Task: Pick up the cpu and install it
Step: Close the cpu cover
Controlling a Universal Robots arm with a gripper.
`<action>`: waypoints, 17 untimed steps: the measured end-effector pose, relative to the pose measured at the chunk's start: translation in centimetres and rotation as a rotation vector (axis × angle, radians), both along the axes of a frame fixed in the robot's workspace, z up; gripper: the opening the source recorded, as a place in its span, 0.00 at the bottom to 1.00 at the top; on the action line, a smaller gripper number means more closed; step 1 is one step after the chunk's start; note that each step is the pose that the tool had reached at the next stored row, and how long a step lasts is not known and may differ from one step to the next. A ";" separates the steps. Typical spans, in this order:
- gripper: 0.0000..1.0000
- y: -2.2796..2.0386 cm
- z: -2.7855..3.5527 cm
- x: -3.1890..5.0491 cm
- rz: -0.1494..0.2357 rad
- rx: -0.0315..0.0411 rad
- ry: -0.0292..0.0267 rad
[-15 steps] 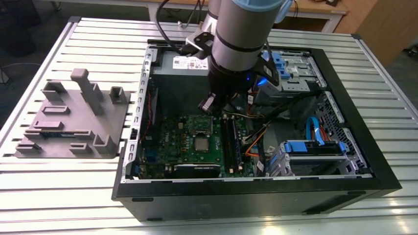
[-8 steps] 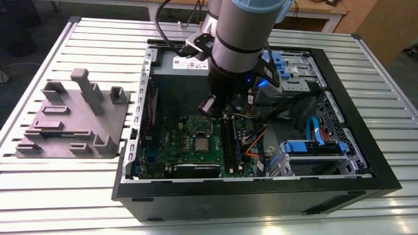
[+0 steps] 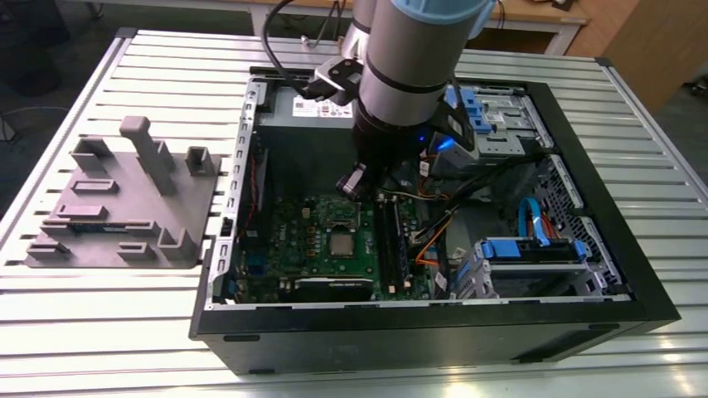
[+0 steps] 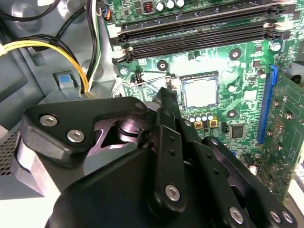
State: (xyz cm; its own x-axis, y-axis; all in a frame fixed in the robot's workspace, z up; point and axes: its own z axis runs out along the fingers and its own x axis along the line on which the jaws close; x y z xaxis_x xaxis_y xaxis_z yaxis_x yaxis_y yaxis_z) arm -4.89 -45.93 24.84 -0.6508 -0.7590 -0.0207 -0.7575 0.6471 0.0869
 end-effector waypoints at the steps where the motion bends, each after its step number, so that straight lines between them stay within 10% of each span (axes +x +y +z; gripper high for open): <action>1: 0.10 -0.04 0.00 0.00 0.000 -0.0015 0.0000; 17: 0.10 -0.61 -0.01 0.00 0.000 -0.0115 0.0000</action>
